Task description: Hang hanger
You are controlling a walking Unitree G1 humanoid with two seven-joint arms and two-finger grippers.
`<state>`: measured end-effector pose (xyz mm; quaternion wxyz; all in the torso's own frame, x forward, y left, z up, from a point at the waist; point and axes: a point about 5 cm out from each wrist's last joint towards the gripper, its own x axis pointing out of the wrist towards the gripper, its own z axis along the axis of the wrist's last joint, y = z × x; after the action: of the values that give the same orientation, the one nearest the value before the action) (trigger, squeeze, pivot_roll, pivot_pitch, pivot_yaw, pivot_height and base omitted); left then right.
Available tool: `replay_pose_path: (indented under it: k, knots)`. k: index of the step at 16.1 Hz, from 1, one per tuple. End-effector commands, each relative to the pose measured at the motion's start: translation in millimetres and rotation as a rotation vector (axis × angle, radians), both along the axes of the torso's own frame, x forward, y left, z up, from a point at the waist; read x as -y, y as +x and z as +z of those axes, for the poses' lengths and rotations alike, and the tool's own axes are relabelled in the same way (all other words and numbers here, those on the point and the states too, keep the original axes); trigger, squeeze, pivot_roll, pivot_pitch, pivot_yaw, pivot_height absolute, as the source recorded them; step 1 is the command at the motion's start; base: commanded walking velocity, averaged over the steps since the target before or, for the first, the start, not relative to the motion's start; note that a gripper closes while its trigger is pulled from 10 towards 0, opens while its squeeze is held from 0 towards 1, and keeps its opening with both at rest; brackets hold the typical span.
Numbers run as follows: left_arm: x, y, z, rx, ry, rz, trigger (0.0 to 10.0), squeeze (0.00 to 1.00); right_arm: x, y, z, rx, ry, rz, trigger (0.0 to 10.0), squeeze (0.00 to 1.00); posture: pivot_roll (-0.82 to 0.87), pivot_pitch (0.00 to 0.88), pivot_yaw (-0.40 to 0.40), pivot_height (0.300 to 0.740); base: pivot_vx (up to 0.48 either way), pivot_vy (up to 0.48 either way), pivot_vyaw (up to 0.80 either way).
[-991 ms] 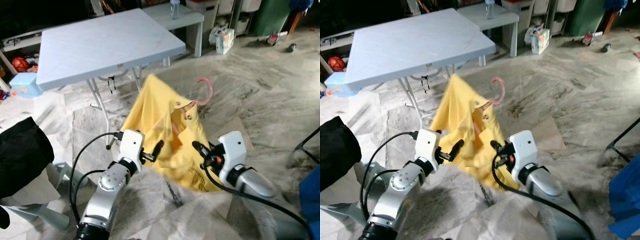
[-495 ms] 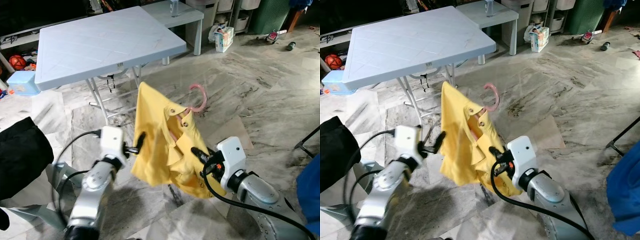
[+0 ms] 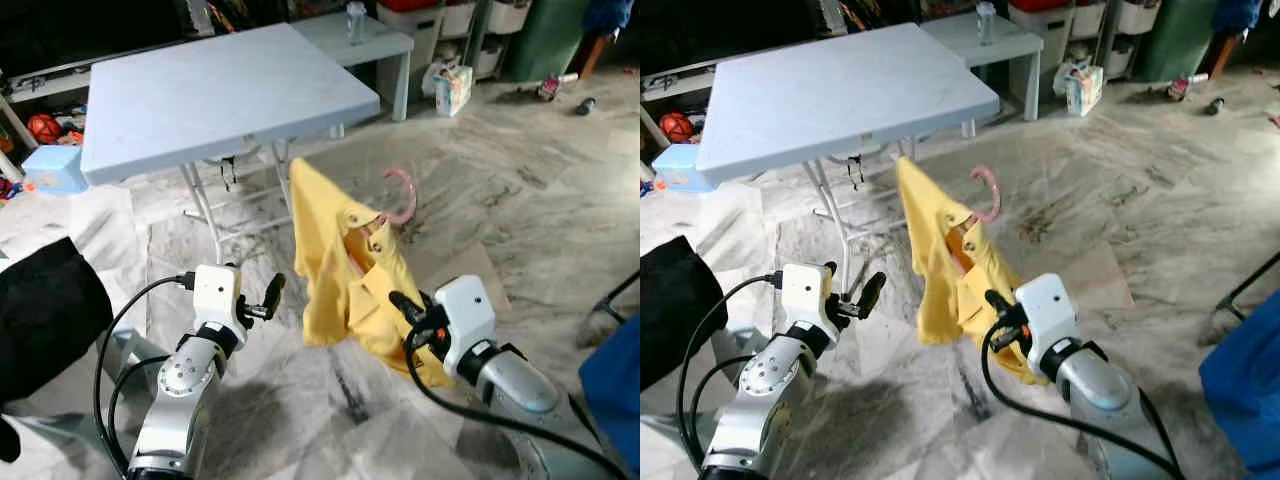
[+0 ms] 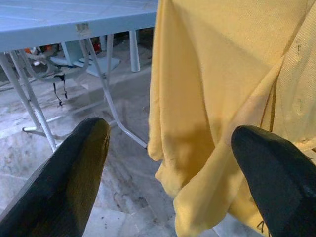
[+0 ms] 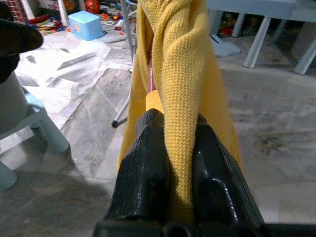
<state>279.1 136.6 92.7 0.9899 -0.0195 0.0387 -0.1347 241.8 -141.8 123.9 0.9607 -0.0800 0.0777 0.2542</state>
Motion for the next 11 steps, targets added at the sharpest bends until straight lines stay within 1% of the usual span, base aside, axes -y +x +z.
replay_pose_path:
  k: [1,2,5,11]
  knots:
    - [-1.5,1.4,4.3,0.011,0.006,0.002,10.0,0.0,-10.1,-1.4,9.7,0.058,0.021,0.052,10.0,0.0,-0.09,0.041,0.046,0.74,0.285,0.0,0.0]
    - [-1.4,1.4,4.4,0.012,0.007,0.0,10.0,0.0,-10.4,-1.8,9.2,0.059,0.021,0.052,10.0,0.0,-0.09,0.041,0.046,0.74,0.33,0.0,0.41]
    - [-1.5,2.0,3.6,0.009,0.005,-0.002,10.0,0.0,-10.8,-1.6,7.3,0.059,0.018,0.048,10.0,0.0,-0.09,0.04,0.047,0.74,0.346,0.0,0.0]
    - [-1.2,1.9,2.3,0.0,0.005,0.0,10.0,0.0,-12.6,-0.6,6.0,0.066,0.013,0.053,10.0,0.0,-0.09,0.039,0.047,0.74,0.347,0.0,0.49]
